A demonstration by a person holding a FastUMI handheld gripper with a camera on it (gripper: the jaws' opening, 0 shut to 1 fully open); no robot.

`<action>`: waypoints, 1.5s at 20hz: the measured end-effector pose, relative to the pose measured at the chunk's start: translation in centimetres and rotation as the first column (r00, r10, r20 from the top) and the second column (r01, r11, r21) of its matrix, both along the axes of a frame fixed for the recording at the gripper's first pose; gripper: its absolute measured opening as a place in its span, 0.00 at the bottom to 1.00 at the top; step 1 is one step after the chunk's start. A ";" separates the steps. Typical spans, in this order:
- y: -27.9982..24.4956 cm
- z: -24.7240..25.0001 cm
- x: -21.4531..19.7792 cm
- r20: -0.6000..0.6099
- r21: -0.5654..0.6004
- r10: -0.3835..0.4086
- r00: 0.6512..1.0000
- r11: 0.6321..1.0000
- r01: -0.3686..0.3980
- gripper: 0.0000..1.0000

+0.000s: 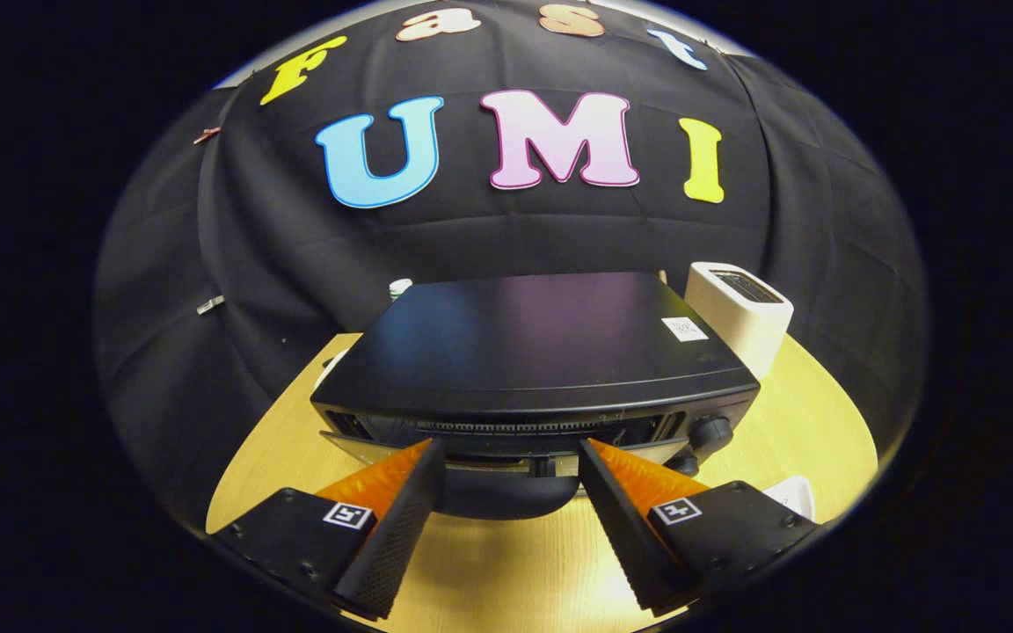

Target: Open the toaster oven, put the food inside, and close the toaster oven door.

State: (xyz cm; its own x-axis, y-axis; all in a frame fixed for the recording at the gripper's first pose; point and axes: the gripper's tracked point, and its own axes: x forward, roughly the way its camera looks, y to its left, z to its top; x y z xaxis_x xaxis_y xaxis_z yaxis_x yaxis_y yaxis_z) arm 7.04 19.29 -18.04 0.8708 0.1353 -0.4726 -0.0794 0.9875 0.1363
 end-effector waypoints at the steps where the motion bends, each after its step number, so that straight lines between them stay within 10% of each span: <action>1: -0.1 -0.2 -0.5 -0.004 0.006 0.001 1.000 1.000 -0.001 0.99; 30: -7.0 -10.6 -15.4 -0.386 0.025 0.161 0.908 0.986 -0.164 0.99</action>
